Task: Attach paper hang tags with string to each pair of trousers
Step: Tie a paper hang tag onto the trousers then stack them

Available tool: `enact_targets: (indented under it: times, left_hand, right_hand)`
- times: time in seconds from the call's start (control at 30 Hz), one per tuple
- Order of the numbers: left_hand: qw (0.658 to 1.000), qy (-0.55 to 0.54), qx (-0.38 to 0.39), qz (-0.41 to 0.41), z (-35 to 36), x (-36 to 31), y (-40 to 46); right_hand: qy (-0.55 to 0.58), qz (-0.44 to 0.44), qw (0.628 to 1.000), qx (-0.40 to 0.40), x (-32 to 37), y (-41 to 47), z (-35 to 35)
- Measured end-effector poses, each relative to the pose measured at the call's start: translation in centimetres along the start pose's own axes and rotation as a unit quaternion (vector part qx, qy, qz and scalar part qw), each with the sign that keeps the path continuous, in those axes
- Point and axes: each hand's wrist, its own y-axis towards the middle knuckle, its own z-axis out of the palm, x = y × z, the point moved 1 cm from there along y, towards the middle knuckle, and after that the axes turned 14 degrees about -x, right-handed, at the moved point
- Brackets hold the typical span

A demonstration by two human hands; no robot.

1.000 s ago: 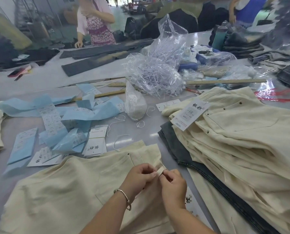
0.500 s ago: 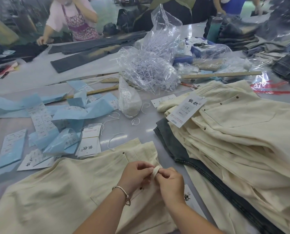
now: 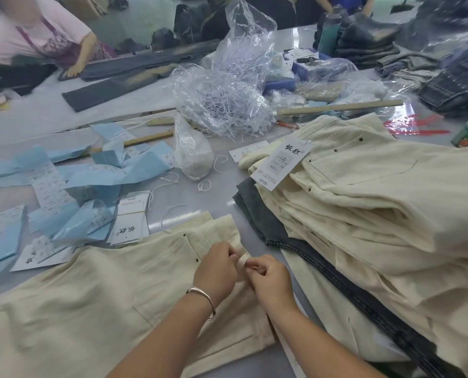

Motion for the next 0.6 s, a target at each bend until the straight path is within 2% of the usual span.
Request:
enact_targets:
  times: [0.07,0.13,0.27,0.6]
  left_hand:
    - [0.997,-0.062,-0.032,-0.022,-0.3,-0.2,0.0]
    - [0.994,-0.104,-0.042,0.002,-0.7,-0.7,-0.1]
    - [0.991,-0.105,0.034,0.075,-0.5,-2.5,-0.6]
    - [0.983,-0.038,0.132,0.122,1.6,-3.1,-2.5]
  right_hand:
    - [-0.029,-0.048,0.998,-0.007,-0.4,-0.2,-1.5]
    - [-0.088,-0.081,0.993,-0.012,-1.4,-0.4,-3.1]
    - [-0.241,-0.093,0.966,0.017,-3.1,-0.9,-4.5]
    - [-0.267,-0.085,0.959,0.041,-4.0,-0.6,-5.6]
